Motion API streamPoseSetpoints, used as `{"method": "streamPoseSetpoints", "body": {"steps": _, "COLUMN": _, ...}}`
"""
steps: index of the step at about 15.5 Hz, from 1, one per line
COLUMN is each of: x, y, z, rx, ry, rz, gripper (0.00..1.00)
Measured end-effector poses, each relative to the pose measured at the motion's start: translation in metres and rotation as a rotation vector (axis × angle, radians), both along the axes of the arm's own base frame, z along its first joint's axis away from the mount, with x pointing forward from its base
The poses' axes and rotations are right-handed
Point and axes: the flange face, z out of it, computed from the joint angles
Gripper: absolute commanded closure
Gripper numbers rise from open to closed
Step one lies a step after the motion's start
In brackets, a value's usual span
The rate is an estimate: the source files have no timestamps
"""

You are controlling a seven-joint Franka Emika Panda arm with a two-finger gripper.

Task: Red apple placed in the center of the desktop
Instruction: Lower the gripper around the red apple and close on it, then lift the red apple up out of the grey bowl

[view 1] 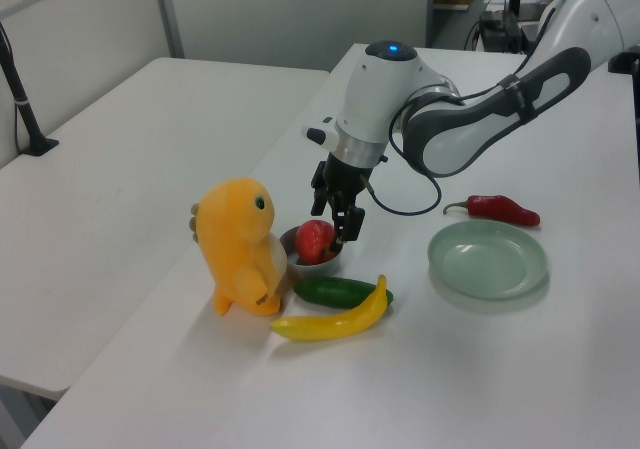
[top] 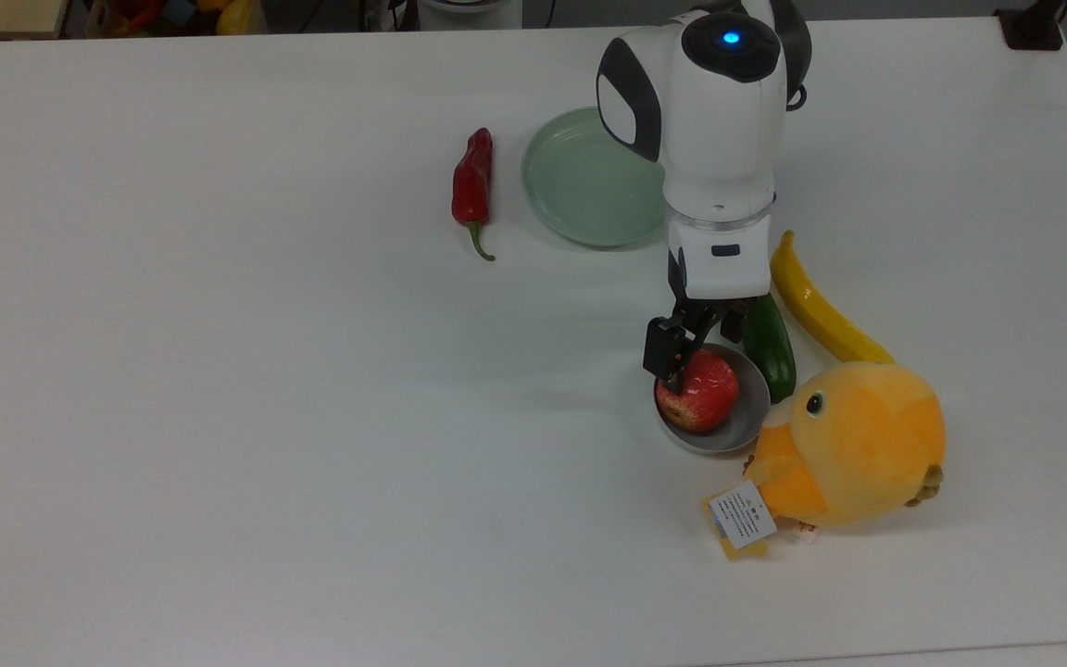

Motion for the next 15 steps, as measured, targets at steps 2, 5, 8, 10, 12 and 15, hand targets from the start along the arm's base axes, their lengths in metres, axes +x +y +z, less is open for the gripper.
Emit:
{"method": "streamPoseSetpoints", "body": {"steps": 2, "x": 0.0, "y": 0.0, "z": -0.002, "rx": -0.019, "ry": -0.007, "rz": 0.011, "gripper": 0.0}}
{"method": "streamPoseSetpoints", "body": {"steps": 5, "x": 0.001, "y": 0.0, "z": -0.008, "rx": -0.039, "ry": -0.013, "rz": 0.025, "gripper": 0.0}}
{"method": "streamPoseSetpoints", "body": {"steps": 8, "x": 0.004, "y": 0.0, "z": -0.012, "rx": -0.028, "ry": -0.036, "rz": 0.029, "gripper": 0.0}}
{"method": "streamPoseSetpoints", "body": {"steps": 10, "x": 0.006, "y": -0.002, "z": -0.013, "rx": -0.026, "ry": -0.041, "rz": 0.027, "gripper": 0.0}}
{"method": "streamPoseSetpoints", "body": {"steps": 12, "x": 0.009, "y": -0.002, "z": -0.014, "rx": -0.024, "ry": -0.043, "rz": 0.026, "gripper": 0.1}}
{"method": "streamPoseSetpoints", "body": {"steps": 15, "x": 0.011, "y": -0.002, "z": -0.017, "rx": -0.027, "ry": -0.045, "rz": 0.035, "gripper": 0.64}}
